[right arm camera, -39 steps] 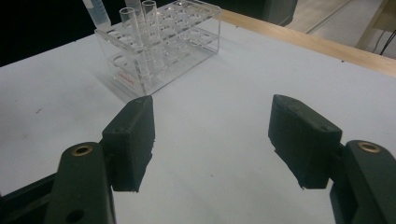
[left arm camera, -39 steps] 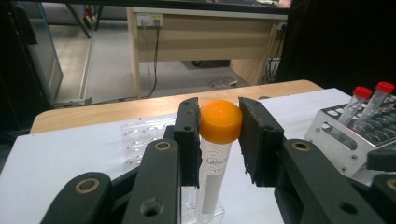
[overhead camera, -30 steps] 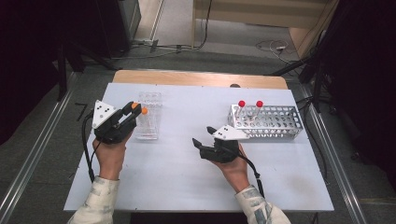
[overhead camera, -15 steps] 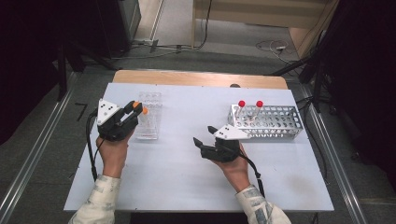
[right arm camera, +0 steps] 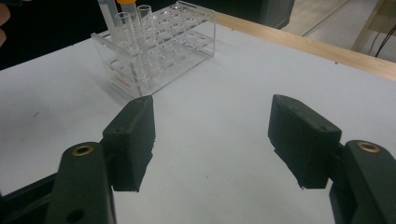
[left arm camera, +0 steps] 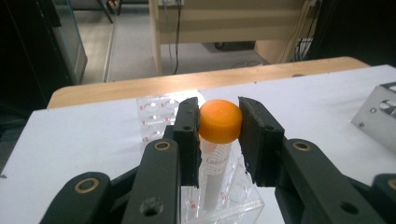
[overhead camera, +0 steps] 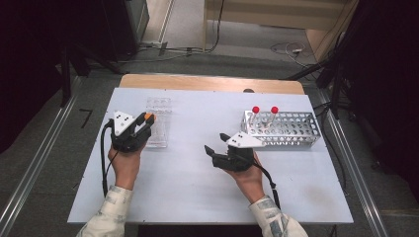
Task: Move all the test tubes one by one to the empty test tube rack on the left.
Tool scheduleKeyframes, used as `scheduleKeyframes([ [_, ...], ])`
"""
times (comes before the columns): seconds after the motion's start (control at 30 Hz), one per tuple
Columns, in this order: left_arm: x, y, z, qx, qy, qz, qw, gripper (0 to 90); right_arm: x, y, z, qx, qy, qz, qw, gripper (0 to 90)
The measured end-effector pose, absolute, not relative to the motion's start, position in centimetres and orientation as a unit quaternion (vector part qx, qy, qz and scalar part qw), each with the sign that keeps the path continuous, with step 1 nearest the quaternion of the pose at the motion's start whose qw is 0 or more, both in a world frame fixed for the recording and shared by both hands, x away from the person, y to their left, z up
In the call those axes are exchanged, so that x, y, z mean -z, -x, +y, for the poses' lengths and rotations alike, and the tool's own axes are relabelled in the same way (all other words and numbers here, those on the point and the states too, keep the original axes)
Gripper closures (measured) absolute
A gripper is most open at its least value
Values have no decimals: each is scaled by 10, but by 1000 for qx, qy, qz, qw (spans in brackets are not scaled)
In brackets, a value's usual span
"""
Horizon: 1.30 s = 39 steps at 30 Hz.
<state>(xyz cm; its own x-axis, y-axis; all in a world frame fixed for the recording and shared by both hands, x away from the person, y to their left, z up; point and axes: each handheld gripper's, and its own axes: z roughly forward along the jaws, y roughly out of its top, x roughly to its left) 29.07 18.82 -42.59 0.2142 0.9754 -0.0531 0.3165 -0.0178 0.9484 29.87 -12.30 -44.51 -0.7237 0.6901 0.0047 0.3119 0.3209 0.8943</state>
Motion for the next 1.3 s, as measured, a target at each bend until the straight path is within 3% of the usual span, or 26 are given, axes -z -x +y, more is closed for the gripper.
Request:
scheduleKeyframes([
  [0.43, 431, -290, 188, -346, -617, 530, 468, 604, 445, -299, -125, -489, -321, 788, 194, 300],
  [0.7, 421, -285, 189, -347, -607, 536, 473, 278, 442, -301, -132, -488, -329, 782, 205, 288],
  [0.77, 419, -284, 189, -353, -604, 536, 473, 240, 441, -303, -136, -489, -331, 779, 211, 288],
  [1.3, 417, -284, 188, -340, -601, 540, 481, 199, 430, -330, -218, -451, -418, 729, 300, 303],
])
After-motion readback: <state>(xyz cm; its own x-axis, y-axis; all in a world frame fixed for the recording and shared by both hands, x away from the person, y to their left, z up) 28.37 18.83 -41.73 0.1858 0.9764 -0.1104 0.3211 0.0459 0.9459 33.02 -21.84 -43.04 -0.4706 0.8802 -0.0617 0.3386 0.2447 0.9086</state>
